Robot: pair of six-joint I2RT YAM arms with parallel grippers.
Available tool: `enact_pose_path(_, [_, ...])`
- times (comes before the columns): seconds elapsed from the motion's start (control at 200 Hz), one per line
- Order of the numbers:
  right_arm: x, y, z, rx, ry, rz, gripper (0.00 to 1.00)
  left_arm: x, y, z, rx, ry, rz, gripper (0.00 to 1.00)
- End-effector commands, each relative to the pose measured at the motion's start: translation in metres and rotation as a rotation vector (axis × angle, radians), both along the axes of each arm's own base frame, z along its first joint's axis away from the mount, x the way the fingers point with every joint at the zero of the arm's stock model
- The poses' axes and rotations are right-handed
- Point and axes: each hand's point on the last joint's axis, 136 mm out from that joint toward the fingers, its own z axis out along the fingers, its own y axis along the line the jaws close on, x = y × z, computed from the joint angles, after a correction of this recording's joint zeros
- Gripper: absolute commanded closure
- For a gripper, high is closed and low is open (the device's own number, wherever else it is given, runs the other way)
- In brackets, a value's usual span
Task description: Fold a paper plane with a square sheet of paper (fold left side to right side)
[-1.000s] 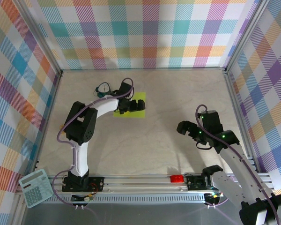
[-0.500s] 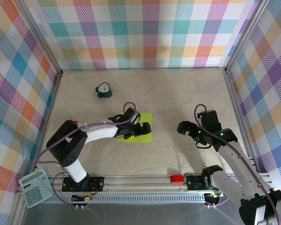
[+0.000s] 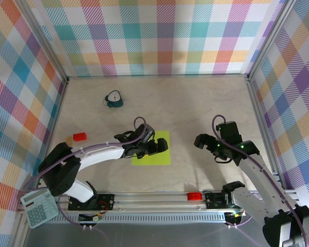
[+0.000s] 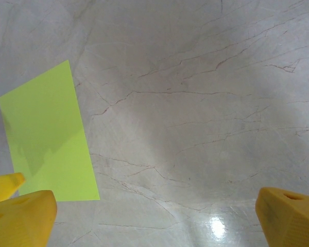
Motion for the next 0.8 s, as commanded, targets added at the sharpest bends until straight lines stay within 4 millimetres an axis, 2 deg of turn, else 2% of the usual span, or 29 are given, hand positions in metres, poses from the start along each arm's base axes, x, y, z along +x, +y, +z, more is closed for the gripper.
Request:
enact_pose_path(0.0, [0.007, 0.010, 0.004, 0.021, -0.016, 0.045, 0.01, 0.012, 0.030, 0.025, 0.035, -0.085, 0.003, 0.00])
enact_pose_path(0.175, [0.019, 0.034, -0.002, -0.002, 0.001, 0.109, 0.01, 0.003, 0.058, 0.021, -0.023, -0.064, -0.018, 0.00])
enact_pose_path(0.325, [0.032, 0.084, -0.014, -0.032, 0.012, 0.247, 0.01, -0.008, 0.074, 0.010, -0.083, 0.000, -0.020, 0.05])
enact_pose_path(0.36, [0.036, 0.096, -0.017, -0.052, 0.012, 0.277, 0.01, -0.004, 0.074, 0.013, -0.111, -0.015, -0.018, 0.08])
enact_pose_path(0.565, [0.061, 0.155, -0.036, -0.189, 0.055, 0.447, 0.01, -0.012, 0.078, -0.003, -0.133, 0.060, -0.034, 0.23])
enact_pose_path(0.65, [0.076, 0.174, -0.042, -0.206, 0.060, 0.481, 0.01, -0.014, 0.082, -0.013, -0.103, 0.081, -0.024, 0.29])
enact_pose_path(0.795, [0.097, 0.193, -0.049, -0.235, 0.049, 0.515, 0.01, -0.016, 0.085, -0.025, -0.084, 0.108, -0.016, 0.33])
